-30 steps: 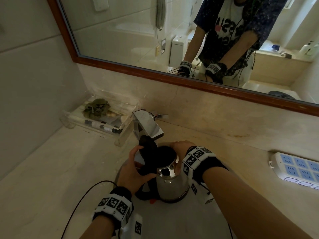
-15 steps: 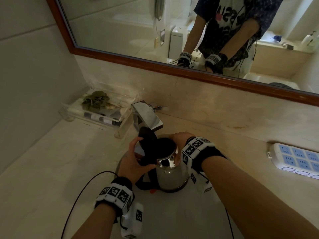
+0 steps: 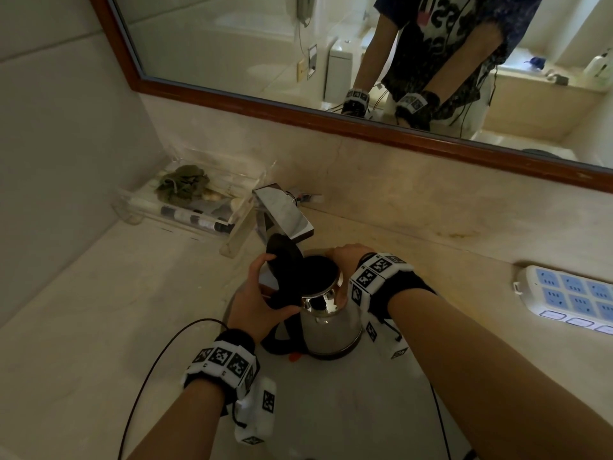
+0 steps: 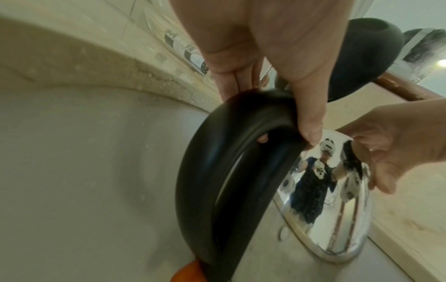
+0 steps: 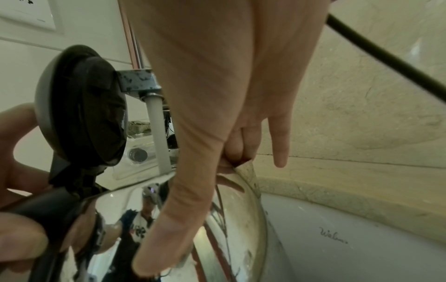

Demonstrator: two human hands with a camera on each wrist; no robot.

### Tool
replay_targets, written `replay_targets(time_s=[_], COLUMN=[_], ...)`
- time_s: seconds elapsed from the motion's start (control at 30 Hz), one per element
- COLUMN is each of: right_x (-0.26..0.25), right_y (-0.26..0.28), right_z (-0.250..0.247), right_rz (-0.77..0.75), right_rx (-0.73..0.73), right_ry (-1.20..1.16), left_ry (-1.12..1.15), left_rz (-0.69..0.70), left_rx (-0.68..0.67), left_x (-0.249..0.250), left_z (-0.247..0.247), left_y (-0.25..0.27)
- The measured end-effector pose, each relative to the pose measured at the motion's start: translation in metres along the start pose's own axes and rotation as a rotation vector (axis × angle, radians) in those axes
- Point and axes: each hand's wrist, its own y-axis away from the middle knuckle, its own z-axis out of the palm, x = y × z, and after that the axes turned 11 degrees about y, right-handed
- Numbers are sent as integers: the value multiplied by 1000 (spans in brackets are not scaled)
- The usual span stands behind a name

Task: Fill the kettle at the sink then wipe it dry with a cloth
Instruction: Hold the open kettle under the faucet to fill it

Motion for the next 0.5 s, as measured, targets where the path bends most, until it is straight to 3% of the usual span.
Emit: replay_targets(time_s=[0.5], right_x=[1], right_y=[-1], right_z=[2], right_rz=[-9], right_rx=[7], right_ry=[-12], left_ry=[-7], left_rz=[10], left_rx=[6], left_x=[2], left_z=[0], left_y=[1])
